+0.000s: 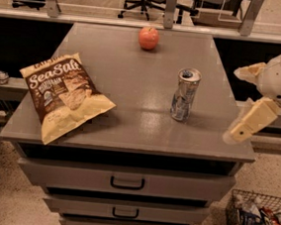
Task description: Knock redbull can over
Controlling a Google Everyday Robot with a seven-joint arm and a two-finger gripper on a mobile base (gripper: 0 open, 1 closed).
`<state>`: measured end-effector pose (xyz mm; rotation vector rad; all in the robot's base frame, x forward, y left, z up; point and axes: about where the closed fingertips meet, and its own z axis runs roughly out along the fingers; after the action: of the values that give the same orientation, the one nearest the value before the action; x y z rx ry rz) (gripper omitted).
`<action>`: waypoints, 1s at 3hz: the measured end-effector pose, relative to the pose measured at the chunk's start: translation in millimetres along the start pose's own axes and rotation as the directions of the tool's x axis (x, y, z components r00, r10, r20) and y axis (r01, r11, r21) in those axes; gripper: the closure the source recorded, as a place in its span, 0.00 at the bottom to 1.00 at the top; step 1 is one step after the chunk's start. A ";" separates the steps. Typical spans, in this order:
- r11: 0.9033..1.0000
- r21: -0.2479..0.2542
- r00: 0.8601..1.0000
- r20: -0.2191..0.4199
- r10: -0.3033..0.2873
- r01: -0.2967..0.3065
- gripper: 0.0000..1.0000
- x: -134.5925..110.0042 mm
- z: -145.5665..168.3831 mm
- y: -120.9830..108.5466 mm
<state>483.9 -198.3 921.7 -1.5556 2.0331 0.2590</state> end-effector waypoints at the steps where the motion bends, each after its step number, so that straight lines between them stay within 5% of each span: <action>1: 0.999 -0.016 0.976 0.215 0.038 -0.035 0.00 -14.8 31.7 -16.3; 3: 0.998 -0.040 0.878 0.474 0.060 -0.047 0.00 -45.3 81.1 -37.3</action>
Offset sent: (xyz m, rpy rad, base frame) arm 0.0751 0.0641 -0.0417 0.5573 -0.1248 0.0583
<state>551.8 -134.1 885.9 -1.2912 1.6858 0.6293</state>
